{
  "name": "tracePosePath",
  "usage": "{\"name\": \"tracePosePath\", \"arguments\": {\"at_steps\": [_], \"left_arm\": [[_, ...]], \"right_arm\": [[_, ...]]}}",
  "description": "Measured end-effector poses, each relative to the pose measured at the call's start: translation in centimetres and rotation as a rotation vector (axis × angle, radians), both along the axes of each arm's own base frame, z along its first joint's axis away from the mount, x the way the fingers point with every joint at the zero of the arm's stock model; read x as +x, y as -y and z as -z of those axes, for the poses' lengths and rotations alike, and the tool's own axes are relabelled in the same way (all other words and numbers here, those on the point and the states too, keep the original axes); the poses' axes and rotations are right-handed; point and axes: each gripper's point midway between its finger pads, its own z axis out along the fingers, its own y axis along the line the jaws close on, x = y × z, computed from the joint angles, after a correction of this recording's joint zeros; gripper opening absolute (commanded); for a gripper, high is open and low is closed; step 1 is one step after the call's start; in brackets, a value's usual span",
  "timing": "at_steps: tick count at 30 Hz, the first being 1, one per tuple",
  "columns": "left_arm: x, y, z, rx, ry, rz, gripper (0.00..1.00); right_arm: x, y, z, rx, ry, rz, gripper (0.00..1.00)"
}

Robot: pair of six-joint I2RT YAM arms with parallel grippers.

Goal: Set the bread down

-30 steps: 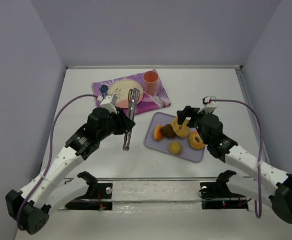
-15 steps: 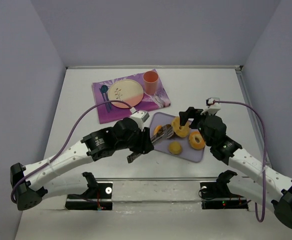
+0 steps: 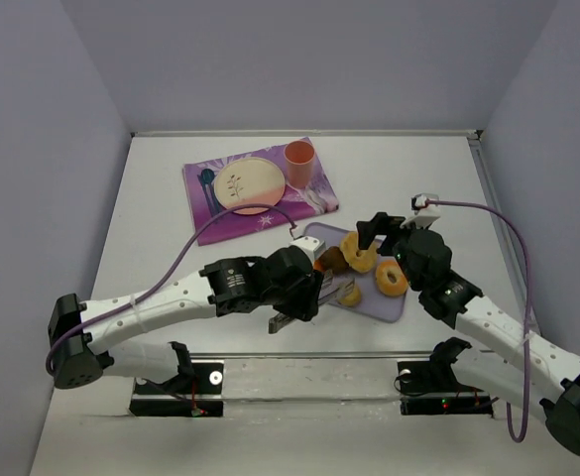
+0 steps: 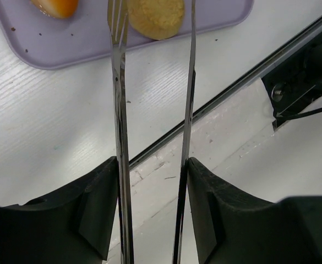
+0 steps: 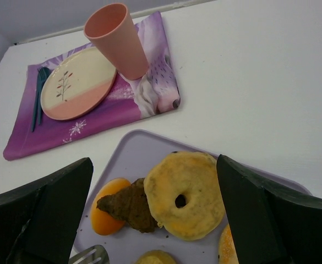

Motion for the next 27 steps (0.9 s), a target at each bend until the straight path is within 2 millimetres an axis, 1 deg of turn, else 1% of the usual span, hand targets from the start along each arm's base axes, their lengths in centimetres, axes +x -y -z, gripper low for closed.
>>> {"name": "tracePosePath", "arguments": {"at_steps": [5,9,12,16,23,27], "left_arm": [[0.6,0.3,0.4,0.041,0.017,-0.006,0.62],[0.9,0.8,0.4,0.057,0.026,-0.002,0.62],[1.1,1.2,0.9,0.079,0.025,0.008,0.62],[1.1,1.5,1.5,0.109,0.018,0.029,0.62],[1.1,1.7,1.8,0.145,0.014,0.050,0.65],[1.1,2.1,2.6,0.174,0.002,0.073,0.65]], "right_arm": [[-0.3,0.3,-0.5,0.011,0.016,0.004,1.00],[-0.4,0.5,-0.1,0.005,0.010,0.009,1.00],[-0.4,0.5,0.0,0.001,0.005,0.011,1.00],[-0.4,0.6,0.0,-0.001,0.004,0.015,1.00],[-0.5,0.8,-0.1,0.001,0.009,0.022,1.00],[-0.5,0.9,-0.2,0.003,0.013,0.026,1.00]]}}
